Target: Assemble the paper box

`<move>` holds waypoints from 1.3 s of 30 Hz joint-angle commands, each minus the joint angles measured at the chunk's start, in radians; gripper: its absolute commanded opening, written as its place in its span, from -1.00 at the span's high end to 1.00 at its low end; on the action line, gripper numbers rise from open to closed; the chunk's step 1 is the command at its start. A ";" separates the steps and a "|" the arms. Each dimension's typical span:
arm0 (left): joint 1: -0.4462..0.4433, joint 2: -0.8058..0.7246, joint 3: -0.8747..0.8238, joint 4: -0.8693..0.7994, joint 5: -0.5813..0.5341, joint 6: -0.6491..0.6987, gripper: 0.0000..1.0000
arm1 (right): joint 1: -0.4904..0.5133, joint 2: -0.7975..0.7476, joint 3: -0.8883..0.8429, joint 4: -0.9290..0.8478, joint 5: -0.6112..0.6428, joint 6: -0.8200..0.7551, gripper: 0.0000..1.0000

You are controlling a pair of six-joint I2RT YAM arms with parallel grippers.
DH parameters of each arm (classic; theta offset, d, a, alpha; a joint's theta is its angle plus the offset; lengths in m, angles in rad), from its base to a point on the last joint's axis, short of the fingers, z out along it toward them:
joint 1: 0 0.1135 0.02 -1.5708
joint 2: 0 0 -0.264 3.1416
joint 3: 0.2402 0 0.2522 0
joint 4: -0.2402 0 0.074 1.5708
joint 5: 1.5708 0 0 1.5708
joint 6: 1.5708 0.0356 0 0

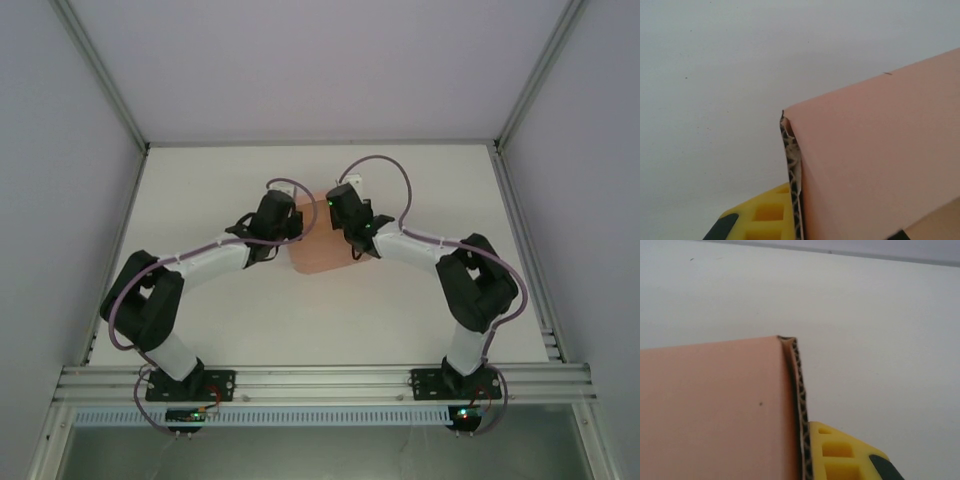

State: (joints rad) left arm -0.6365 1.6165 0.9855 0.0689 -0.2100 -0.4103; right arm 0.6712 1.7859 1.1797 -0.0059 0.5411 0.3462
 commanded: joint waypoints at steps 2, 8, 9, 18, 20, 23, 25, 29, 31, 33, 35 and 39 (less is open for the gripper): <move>0.015 -0.055 0.018 -0.077 -0.065 -0.067 1.00 | -0.069 0.076 0.102 -0.229 0.410 0.198 1.00; 0.015 -0.042 0.035 -0.093 -0.062 -0.089 1.00 | -0.070 0.160 0.228 -0.438 0.563 0.319 1.00; 0.015 -0.036 0.039 -0.093 -0.060 -0.090 1.00 | -0.071 0.166 0.230 -0.429 0.554 0.309 1.00; 0.028 0.021 0.083 -0.097 -0.024 -0.094 1.00 | -0.070 0.064 0.022 0.106 0.182 -0.110 0.72; 0.039 0.032 0.087 -0.090 0.012 -0.081 1.00 | -0.064 0.015 -0.049 0.194 0.032 -0.205 0.53; 0.062 0.048 0.093 -0.083 0.064 -0.066 1.00 | -0.043 -0.056 -0.106 0.221 -0.110 -0.256 0.10; 0.084 0.055 0.089 -0.070 0.111 -0.056 1.00 | -0.031 -0.109 -0.138 0.211 -0.213 -0.267 -0.20; 0.116 0.051 0.077 -0.038 0.183 0.025 1.00 | -0.018 -0.222 -0.195 0.169 -0.365 -0.259 -0.98; 0.126 0.046 0.093 -0.056 0.232 0.125 1.00 | -0.018 -0.283 -0.201 0.086 -0.394 -0.228 -0.98; 0.129 0.046 0.135 -0.128 0.274 0.255 1.00 | -0.018 -0.362 -0.230 0.056 -0.408 -0.201 -0.98; 0.130 0.047 0.180 -0.231 0.308 0.397 1.00 | -0.018 -0.446 -0.273 0.039 -0.457 -0.185 -0.99; 0.126 0.045 0.254 -0.459 0.436 0.673 1.00 | -0.047 -0.594 -0.322 -0.092 -0.462 -0.088 -0.98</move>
State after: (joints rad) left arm -0.5064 1.6600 1.1820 -0.1947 0.0937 -0.0101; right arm 0.6460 1.2583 0.8822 0.0299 0.1181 0.1806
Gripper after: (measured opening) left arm 0.073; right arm 0.992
